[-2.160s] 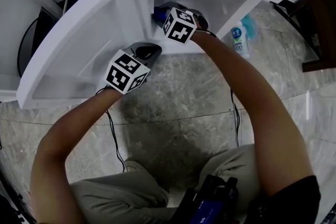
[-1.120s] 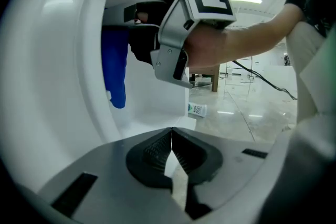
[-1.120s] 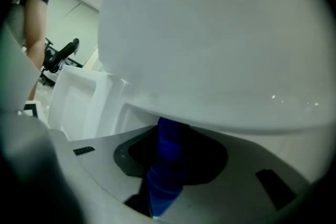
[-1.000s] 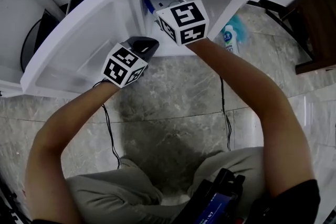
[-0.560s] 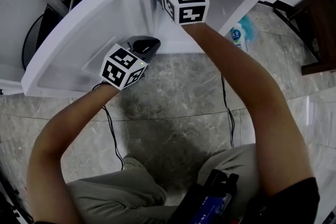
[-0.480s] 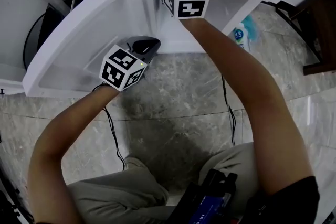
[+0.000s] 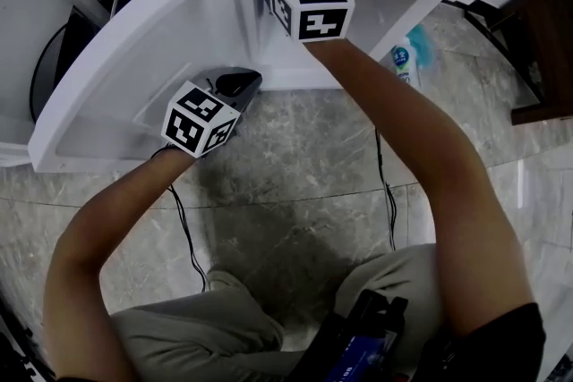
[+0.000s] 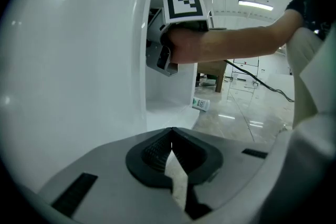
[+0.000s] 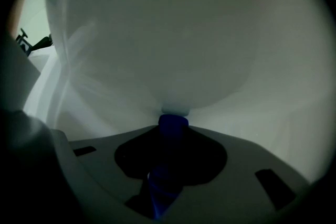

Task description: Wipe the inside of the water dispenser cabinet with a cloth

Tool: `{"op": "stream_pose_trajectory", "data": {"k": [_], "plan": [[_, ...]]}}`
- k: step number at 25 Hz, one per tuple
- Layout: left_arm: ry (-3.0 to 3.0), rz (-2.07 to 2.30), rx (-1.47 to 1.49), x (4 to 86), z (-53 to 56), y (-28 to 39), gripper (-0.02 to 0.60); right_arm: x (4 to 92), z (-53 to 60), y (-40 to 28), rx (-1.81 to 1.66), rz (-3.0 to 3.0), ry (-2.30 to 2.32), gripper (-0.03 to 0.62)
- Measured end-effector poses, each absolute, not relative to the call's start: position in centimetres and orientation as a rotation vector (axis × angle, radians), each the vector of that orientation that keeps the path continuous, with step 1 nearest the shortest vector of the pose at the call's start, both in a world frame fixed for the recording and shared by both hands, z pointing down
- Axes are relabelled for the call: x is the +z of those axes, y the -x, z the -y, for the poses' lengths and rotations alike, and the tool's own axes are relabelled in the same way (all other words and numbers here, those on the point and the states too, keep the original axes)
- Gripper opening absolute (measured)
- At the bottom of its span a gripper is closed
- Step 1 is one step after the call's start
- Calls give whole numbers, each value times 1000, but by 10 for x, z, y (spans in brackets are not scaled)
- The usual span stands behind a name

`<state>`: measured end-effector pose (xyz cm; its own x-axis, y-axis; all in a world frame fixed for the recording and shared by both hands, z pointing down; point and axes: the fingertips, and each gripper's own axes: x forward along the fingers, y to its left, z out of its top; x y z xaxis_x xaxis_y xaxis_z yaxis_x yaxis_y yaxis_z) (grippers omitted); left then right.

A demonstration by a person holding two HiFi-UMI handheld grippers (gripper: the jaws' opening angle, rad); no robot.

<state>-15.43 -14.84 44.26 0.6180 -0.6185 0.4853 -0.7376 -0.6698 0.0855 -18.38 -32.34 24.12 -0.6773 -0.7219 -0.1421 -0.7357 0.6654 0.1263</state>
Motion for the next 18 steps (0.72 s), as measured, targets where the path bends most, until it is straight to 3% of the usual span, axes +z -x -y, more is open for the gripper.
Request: {"op": "stream_pose_trajectory", "data": {"k": [18], "plan": [[-2568, 1083, 634, 447, 151, 145, 9, 240, 321, 186, 310, -2810, 1192, 83]]}}
